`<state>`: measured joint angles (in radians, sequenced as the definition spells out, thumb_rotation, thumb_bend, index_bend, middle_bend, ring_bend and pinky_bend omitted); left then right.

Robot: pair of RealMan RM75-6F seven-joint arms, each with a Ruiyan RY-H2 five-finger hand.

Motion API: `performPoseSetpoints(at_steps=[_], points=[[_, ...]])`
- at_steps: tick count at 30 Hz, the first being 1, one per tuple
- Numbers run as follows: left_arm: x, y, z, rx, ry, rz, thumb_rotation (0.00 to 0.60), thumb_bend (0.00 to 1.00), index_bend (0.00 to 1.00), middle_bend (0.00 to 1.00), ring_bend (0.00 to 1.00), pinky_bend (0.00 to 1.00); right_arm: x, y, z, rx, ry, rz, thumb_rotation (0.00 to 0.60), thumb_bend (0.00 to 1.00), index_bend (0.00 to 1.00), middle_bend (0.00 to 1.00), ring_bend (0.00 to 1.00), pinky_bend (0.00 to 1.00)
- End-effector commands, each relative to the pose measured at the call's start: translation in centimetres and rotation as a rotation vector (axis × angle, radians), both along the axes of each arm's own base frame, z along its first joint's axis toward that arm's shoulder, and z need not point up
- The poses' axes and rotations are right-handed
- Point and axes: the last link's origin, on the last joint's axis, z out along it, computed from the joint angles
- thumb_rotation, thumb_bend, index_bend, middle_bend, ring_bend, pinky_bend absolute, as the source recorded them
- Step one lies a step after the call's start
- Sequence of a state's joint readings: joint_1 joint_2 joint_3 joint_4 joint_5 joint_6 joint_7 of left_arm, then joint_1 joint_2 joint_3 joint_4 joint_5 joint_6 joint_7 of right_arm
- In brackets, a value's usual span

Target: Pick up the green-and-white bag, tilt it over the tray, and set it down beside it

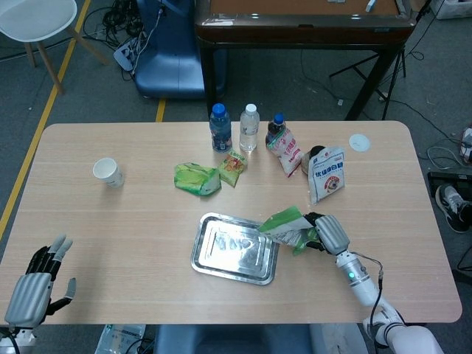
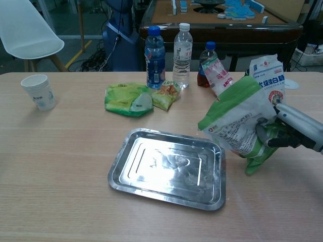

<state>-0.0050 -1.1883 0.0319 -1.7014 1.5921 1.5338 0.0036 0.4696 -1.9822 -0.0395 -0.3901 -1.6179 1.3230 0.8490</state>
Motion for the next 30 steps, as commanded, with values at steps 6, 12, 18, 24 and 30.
performPoseSetpoints(at_steps=[6,12,18,24,30], points=[[0.1,0.0,-0.1,-0.005,-0.002,-0.006,0.600,0.47,0.01,0.00,0.06,0.02,-0.3,0.6,-0.3,0.033,-0.033,-0.019,0.600,0.18,0.53,0.44,0.34,0.43],[0.2,0.0,0.0,-0.003,0.000,-0.008,0.600,0.48,0.01,0.00,0.06,0.02,-0.4,0.9,-0.1,0.049,-0.072,-0.022,0.600,0.04,0.40,0.39,0.28,0.36],[0.4,0.1,-0.1,-0.006,-0.001,-0.016,0.600,0.47,0.01,0.00,0.06,0.02,-0.3,1.0,0.4,0.047,-0.103,-0.026,0.600,0.00,0.34,0.36,0.25,0.33],[0.5,0.1,-0.1,-0.008,0.002,-0.019,0.600,0.47,0.01,0.00,0.06,0.02,-0.9,1.7,1.5,0.031,-0.122,-0.016,0.600,0.00,0.34,0.36,0.24,0.33],[0.7,0.1,-0.3,-0.015,0.002,-0.022,0.600,0.47,0.01,0.00,0.06,0.02,-2.3,3.0,2.6,0.013,-0.117,-0.034,0.600,0.00,0.34,0.36,0.24,0.33]])
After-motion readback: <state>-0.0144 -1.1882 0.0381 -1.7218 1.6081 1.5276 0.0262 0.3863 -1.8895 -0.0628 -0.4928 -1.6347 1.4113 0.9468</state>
